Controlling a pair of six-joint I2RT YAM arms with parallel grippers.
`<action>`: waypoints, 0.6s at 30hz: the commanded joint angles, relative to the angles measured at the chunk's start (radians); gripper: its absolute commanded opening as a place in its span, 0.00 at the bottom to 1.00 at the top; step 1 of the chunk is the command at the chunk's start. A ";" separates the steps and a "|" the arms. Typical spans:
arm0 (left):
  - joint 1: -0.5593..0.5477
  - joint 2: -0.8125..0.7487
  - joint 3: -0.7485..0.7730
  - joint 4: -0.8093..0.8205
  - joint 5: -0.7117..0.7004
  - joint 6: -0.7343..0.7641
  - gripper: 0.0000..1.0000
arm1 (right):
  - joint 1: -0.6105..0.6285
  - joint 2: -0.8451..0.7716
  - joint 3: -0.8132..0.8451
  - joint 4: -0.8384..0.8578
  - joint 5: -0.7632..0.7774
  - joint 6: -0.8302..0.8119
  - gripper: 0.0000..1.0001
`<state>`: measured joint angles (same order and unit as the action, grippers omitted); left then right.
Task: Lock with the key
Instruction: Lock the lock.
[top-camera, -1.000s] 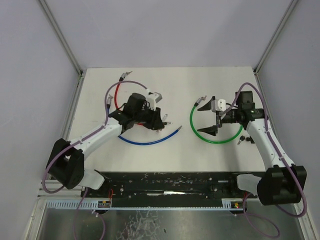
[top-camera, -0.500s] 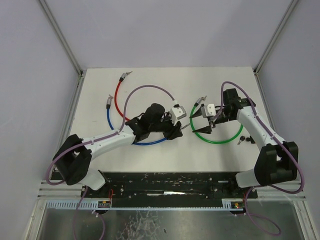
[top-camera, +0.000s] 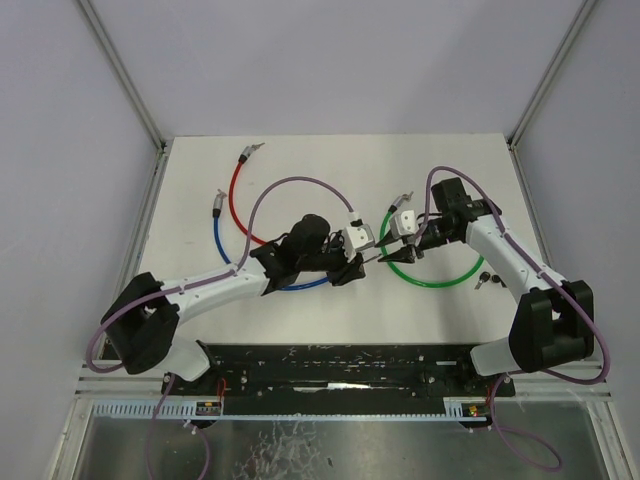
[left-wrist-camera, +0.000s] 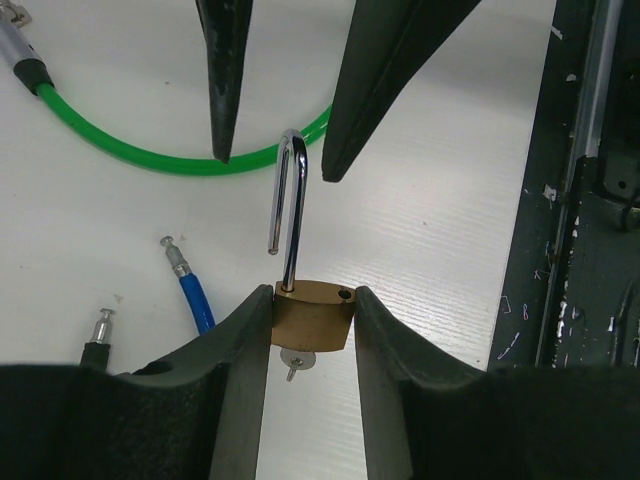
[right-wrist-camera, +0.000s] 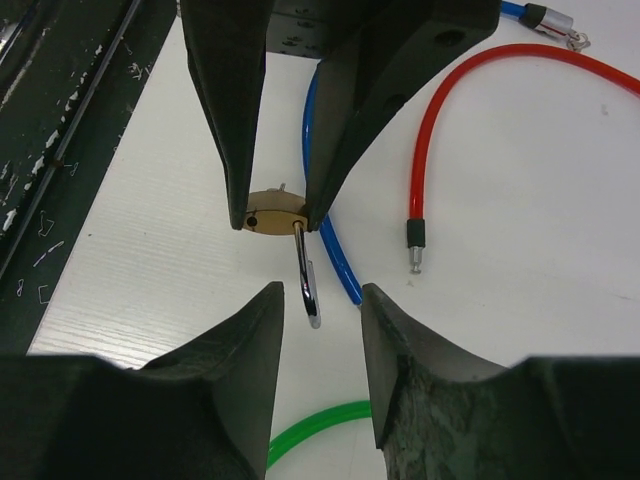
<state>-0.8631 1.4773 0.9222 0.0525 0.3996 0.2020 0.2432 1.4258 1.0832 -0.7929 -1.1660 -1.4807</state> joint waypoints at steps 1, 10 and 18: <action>-0.005 -0.043 -0.008 0.088 -0.003 0.027 0.00 | 0.022 0.004 -0.008 -0.001 0.001 0.001 0.41; -0.006 -0.053 -0.006 0.086 0.003 0.026 0.00 | 0.030 -0.011 -0.011 -0.006 -0.018 -0.001 0.10; -0.005 -0.098 -0.024 0.126 -0.107 -0.070 0.33 | 0.031 -0.058 0.003 -0.041 -0.028 0.014 0.00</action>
<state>-0.8635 1.4414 0.9112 0.0620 0.3740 0.1917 0.2638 1.4197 1.0725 -0.8032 -1.1648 -1.4815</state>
